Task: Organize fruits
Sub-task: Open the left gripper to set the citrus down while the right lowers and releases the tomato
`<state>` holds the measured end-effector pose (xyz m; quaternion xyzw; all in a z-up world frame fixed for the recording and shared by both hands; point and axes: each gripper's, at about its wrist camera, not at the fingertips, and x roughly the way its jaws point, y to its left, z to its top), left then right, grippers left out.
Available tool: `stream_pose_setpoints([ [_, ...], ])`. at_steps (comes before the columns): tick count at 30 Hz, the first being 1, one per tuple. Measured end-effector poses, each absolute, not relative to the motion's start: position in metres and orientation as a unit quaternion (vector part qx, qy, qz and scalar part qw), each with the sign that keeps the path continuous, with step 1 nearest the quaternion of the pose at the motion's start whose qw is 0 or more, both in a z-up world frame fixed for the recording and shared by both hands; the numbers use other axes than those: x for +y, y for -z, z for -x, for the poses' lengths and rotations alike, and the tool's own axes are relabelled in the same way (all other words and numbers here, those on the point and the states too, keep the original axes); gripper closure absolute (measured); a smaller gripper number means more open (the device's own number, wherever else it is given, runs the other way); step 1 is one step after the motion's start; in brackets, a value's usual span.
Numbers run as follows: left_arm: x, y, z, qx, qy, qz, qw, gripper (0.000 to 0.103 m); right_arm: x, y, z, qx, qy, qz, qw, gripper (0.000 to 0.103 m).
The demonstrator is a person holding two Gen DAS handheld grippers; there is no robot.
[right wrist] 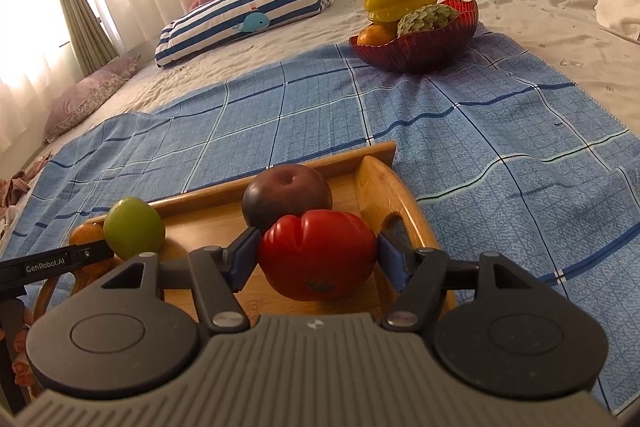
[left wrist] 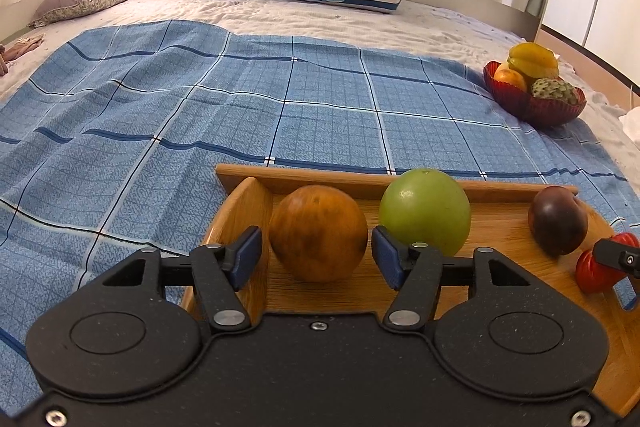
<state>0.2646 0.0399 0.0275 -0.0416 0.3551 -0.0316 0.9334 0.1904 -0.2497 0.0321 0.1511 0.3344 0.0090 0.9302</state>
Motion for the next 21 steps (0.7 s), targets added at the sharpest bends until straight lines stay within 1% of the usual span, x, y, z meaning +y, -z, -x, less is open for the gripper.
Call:
stream_pose_setpoints([
  [1,0.040,-0.028,-0.264,0.355,0.032,0.041,0.933,0.041,-0.250,-0.032,-0.189,0.336,-0.009,-0.150,0.930,0.036],
  [3,0.040,-0.029,-0.262,0.355,0.034,0.041,0.933,0.040,-0.249,-0.033,-0.187,0.339,-0.009,-0.146,0.929,0.036],
  [10,0.040,-0.032,-0.253,0.358,0.039,0.042,0.932,0.038,-0.246,-0.033,-0.178,0.364,-0.007,-0.135,0.922,0.037],
  [15,0.041,-0.036,-0.243,0.353,0.048,0.042,0.934,0.035,-0.236,-0.033,-0.168,0.365,-0.010,-0.100,0.925,0.037],
  [18,0.041,-0.039,-0.237,0.350,0.052,0.040,0.934,0.035,-0.230,-0.034,-0.166,0.364,-0.007,-0.081,0.928,0.036],
  [21,0.042,-0.042,-0.232,0.349,0.057,0.038,0.935,0.034,-0.227,-0.034,-0.165,0.369,-0.003,-0.071,0.927,0.032],
])
